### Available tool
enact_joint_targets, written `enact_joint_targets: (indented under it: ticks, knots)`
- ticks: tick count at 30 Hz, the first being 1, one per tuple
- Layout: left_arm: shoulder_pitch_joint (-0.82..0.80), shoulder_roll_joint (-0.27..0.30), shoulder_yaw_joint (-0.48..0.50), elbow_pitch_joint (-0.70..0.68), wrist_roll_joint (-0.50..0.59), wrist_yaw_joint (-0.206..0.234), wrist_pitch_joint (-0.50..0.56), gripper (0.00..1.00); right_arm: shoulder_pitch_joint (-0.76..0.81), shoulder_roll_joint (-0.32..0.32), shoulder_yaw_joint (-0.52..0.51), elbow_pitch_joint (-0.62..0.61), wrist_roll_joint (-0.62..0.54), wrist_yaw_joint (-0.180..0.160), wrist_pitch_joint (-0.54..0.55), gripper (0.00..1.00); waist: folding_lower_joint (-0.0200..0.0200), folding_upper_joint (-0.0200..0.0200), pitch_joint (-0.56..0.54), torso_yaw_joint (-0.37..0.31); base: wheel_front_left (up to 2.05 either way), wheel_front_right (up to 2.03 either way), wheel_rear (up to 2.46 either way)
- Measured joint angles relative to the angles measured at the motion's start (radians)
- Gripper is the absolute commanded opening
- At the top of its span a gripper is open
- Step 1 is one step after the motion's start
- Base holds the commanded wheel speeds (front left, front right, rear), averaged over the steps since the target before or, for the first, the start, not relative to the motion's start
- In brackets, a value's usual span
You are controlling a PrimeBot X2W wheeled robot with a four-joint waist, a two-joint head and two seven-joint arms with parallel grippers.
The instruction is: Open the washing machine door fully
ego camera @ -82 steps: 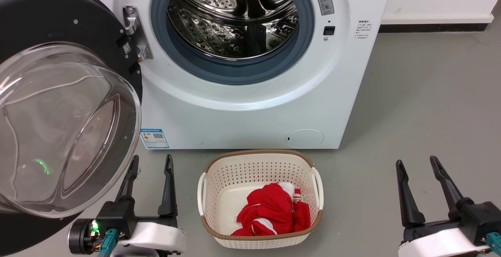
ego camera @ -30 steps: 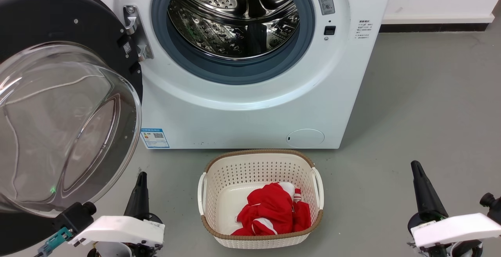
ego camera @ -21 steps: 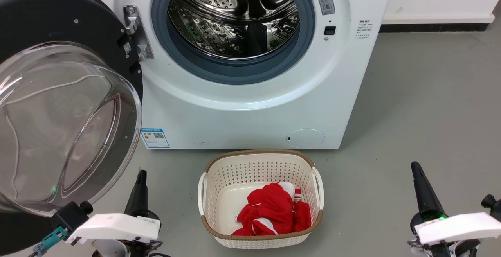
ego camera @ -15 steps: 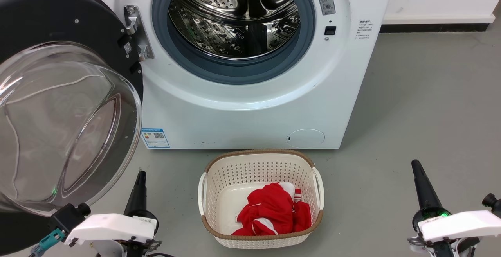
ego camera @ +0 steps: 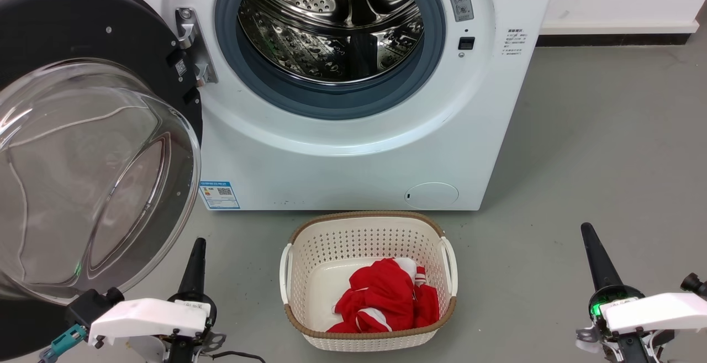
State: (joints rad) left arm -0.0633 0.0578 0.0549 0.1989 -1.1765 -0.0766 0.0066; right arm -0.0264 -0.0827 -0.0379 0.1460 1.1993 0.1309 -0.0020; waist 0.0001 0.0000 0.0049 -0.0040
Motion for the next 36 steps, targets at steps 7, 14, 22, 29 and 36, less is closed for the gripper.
enact_joint_targets:
  ticks: [7,14,22,29,36]
  knots:
    - [-0.004,-0.001,0.011,0.007,-0.068,-0.007,0.017,0.0,-0.013,0.0,-0.004,0.016,0.07,0.0,0.012,0.0,0.0,0.0,0.0,0.001,0.0,0.0,0.0]
    - [-0.009,-0.002,0.018,0.014,-0.132,-0.015,0.034,0.0,-0.023,0.0,-0.01,0.029,0.136,0.0,0.022,0.0,0.0,0.0,0.0,0.001,0.0,0.0,0.0]
    - [-0.02,-0.003,0.027,0.021,-0.2,-0.024,0.05,0.0,-0.033,0.0,-0.015,0.046,0.205,0.0,0.038,0.0,0.0,0.0,-0.001,0.002,0.0,0.0,0.0]
    - [-0.024,-0.005,0.038,0.03,-0.273,-0.032,0.067,0.0,-0.046,0.0,-0.021,0.061,0.279,0.0,0.052,0.0,0.0,0.0,-0.001,0.002,0.0,0.0,0.0]
    - [-0.029,-0.005,0.046,0.034,-0.325,-0.039,0.08,0.0,-0.055,0.001,-0.026,0.074,0.333,0.0,0.062,0.0,0.0,0.0,-0.001,0.003,0.0,0.0,0.0]
